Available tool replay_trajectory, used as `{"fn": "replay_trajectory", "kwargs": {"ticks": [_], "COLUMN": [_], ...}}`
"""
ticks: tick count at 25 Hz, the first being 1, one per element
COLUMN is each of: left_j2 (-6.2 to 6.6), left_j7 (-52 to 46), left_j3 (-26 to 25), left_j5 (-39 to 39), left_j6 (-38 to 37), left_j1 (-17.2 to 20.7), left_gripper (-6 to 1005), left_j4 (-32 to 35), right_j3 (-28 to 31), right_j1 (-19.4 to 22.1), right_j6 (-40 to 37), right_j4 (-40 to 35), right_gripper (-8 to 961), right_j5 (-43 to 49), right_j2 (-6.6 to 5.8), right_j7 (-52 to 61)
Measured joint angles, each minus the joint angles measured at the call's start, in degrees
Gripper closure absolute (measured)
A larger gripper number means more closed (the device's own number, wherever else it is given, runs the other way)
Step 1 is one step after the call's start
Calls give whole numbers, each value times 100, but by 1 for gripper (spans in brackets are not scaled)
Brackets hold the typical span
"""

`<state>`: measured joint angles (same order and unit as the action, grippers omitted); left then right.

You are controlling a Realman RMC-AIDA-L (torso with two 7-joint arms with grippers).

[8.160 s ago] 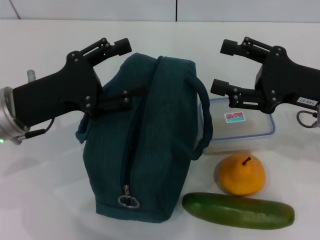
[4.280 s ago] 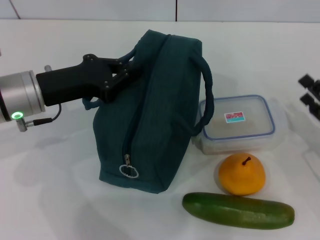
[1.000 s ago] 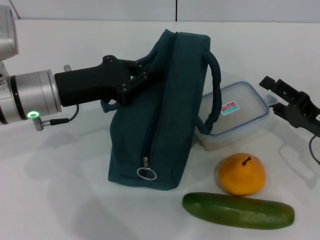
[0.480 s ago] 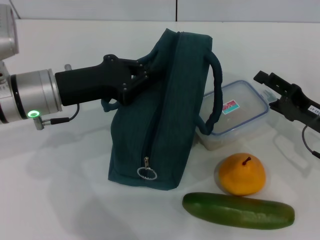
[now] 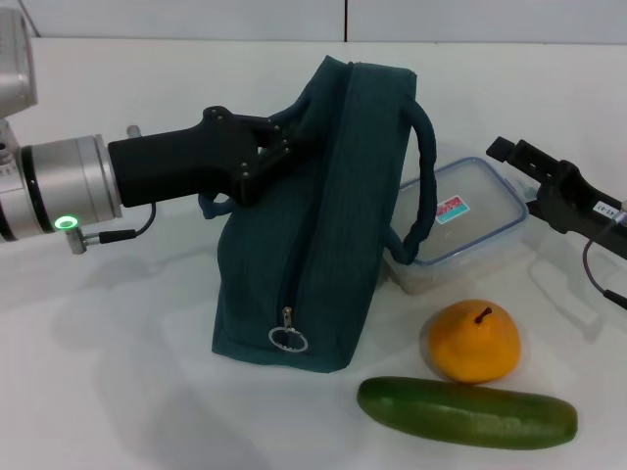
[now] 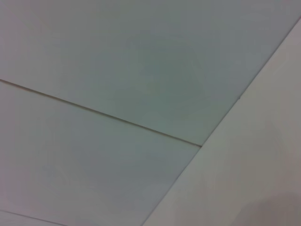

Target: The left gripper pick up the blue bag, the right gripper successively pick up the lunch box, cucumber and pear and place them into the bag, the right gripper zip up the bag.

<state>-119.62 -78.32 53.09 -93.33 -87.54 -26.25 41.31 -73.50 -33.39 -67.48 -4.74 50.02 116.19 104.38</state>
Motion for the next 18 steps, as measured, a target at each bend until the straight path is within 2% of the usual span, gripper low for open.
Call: {"fn": "replay_trajectory", "kwargs": {"ticks": [17, 18], "left_j2": [6, 8], "left_j7": [2, 1], "left_j3": [-1, 0], "left_j5": [0, 0], "left_j6": [-43, -44], "left_j1": [36, 38], "left_gripper": [961, 961], "left_j4": [15, 15], "right_j3": [-33, -33], "right_j1": [-53, -47], "right_j6": [58, 60], "right_j4": [-2, -2], "right_gripper": [187, 220], "right_j5": [-11, -12], "right_j2": [0, 0], "right_j7": [-24, -39]}}
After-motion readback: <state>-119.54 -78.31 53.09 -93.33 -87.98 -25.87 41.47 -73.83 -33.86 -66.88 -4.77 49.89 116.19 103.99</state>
